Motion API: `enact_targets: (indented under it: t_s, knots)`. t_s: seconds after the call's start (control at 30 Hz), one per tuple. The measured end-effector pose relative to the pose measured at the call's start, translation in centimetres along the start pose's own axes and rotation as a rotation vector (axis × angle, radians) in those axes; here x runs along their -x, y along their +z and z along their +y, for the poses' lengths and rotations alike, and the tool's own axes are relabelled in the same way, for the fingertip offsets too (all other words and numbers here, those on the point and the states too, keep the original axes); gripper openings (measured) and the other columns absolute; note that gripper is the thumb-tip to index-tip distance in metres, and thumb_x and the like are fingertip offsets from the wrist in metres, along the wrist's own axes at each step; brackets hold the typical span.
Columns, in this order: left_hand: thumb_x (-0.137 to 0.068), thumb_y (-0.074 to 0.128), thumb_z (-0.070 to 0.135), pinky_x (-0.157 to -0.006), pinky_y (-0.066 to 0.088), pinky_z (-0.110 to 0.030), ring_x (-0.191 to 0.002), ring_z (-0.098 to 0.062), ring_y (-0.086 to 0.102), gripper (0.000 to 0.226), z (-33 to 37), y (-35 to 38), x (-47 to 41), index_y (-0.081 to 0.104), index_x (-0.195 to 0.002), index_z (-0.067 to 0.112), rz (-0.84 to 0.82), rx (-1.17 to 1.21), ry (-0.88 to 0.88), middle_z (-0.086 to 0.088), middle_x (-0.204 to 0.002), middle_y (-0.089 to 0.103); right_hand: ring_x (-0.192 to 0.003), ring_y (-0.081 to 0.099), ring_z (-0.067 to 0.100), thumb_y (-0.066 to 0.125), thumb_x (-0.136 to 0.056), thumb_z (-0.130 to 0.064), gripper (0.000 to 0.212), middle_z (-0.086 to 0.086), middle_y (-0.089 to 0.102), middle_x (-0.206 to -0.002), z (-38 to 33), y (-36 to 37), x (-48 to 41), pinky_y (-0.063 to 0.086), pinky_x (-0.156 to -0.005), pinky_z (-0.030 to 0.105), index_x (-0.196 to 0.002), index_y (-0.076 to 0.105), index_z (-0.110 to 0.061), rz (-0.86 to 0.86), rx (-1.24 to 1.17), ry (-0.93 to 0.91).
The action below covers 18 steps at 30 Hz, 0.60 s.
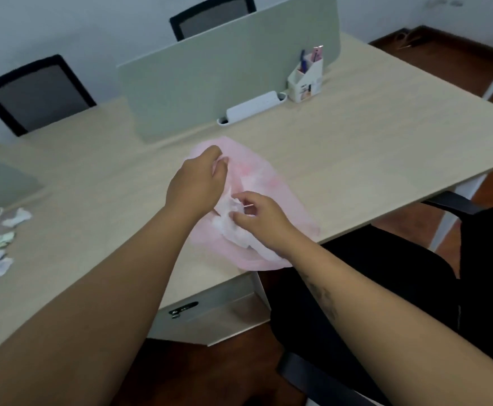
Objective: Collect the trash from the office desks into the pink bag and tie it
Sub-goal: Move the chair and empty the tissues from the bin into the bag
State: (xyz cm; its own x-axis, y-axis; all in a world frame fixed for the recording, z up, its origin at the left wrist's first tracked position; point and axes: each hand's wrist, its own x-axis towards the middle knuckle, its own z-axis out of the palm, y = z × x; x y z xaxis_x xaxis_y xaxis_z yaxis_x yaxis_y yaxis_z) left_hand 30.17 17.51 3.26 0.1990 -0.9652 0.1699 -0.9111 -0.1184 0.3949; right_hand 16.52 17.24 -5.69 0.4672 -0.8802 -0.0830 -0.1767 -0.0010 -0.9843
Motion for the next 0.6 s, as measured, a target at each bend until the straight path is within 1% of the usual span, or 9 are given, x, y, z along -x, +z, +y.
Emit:
enact_targets:
  t_s: [0.07, 0.1, 0.17, 0.23, 0.27, 0.3, 0.4, 0.5, 0.6]
  knots:
    - [-0.101, 0.039, 0.037, -0.066, 0.051, -0.041, -0.074, -0.036, 0.055, 0.022, -0.2, -0.5, 0.1, 0.049, -0.088, 0.021, 0.020, 0.028, -0.022, -0.004, -0.073, 0.055, -0.121, 0.050, 0.013, 0.069, -0.087, -0.025, 0.053, -0.007, 0.052, -0.137, 0.3, 0.7, -0.9, 0.042, -0.094, 0.026, -0.138, 0.052, -0.031, -0.145, -0.045, 0.083]
    - [-0.100, 0.039, 0.037, -0.067, 0.051, -0.041, -0.074, -0.036, 0.055, 0.022, -0.3, -0.7, 0.1, 0.049, -0.088, 0.022, 0.029, 0.035, -0.029, -0.003, -0.074, 0.055, -0.122, 0.049, 0.014, 0.070, -0.087, -0.026, 0.056, -0.007, 0.052, -0.138, 0.7, 0.6, -1.1, 0.042, -0.095, 0.027, -0.139, 0.049, -0.033, -0.155, -0.015, 0.091]
    - [-0.100, 0.040, 0.036, -0.067, 0.051, -0.041, -0.074, -0.036, 0.055, 0.020, -0.3, -1.0, 0.4, 0.048, -0.088, 0.022, 0.046, 0.041, -0.022, -0.004, -0.074, 0.055, -0.109, 0.056, 0.014, 0.068, -0.088, -0.023, 0.049, -0.005, 0.059, -0.125, 1.3, 0.0, -0.8, 0.044, -0.086, 0.023, -0.134, 0.055, -0.029, -0.068, 0.055, 0.063]
    - [-0.100, 0.040, 0.036, -0.066, 0.050, -0.041, -0.075, -0.037, 0.056, 0.020, -0.2, -1.3, 0.6, 0.049, -0.089, 0.022, 0.050, 0.032, -0.014, -0.007, -0.077, 0.059, -0.086, 0.058, 0.011, 0.067, -0.087, -0.019, 0.039, -0.002, 0.062, -0.110, 1.5, -1.5, 0.0, 0.045, -0.072, 0.015, -0.125, 0.061, -0.023, 0.030, 0.126, 0.029]
    - [-0.100, 0.041, 0.036, -0.066, 0.050, -0.040, -0.076, -0.038, 0.056, 0.020, -0.1, -1.4, 0.6, 0.049, -0.090, 0.022, 0.045, 0.024, -0.008, -0.008, -0.078, 0.060, -0.080, 0.056, 0.010, 0.068, -0.086, -0.019, 0.038, -0.001, 0.061, -0.108, 1.5, -2.6, 0.5, 0.044, -0.068, 0.013, -0.124, 0.061, -0.022, 0.052, 0.185, 0.016]
    - [-0.100, 0.041, 0.036, -0.066, 0.050, -0.040, -0.076, -0.038, 0.056, 0.019, 0.0, -1.4, 0.7, 0.049, -0.089, 0.023, 0.045, 0.025, 0.002, -0.008, -0.078, 0.060, -0.080, 0.054, 0.010, 0.068, -0.086, -0.020, 0.040, -0.001, 0.060, -0.108, 1.5, -3.8, 1.0, 0.043, -0.069, 0.014, -0.124, 0.060, -0.023, 0.067, 0.262, 0.006]
    - [-0.099, 0.041, 0.036, -0.061, 0.045, -0.037, -0.074, -0.037, 0.055, 0.019, 0.3, -1.5, 0.3, 0.047, -0.086, 0.023, 0.035, 0.011, 0.018, -0.006, -0.075, 0.057, -0.098, 0.050, 0.013, 0.069, -0.085, -0.026, 0.052, -0.001, 0.056, -0.116, 0.9, -8.0, 2.8, 0.040, -0.084, 0.023, -0.134, 0.052, -0.026, 0.136, 0.474, 0.011]
    - [-0.098, 0.040, 0.035, -0.057, 0.037, -0.034, -0.073, -0.037, 0.052, 0.022, 1.1, -1.7, -0.2, 0.042, -0.083, 0.020, 0.042, -0.018, 0.068, -0.005, -0.072, 0.053, -0.117, 0.044, 0.021, 0.068, -0.085, -0.033, 0.057, 0.002, 0.052, -0.123, -0.7, -12.9, 4.9, 0.042, -0.095, 0.033, -0.138, 0.047, -0.030, 0.236, 0.678, 0.061]
    - [-0.098, 0.040, 0.036, -0.062, 0.041, -0.037, -0.077, -0.037, 0.054, 0.019, 1.6, -1.6, -1.0, 0.047, -0.089, 0.020, 0.011, -0.040, 0.113, -0.010, -0.080, 0.059, -0.121, 0.041, 0.028, 0.063, -0.085, -0.041, 0.060, 0.003, 0.048, -0.129, -2.5, -18.3, 8.4, 0.043, -0.095, 0.040, -0.141, 0.042, -0.032, 0.361, 0.988, 0.136]
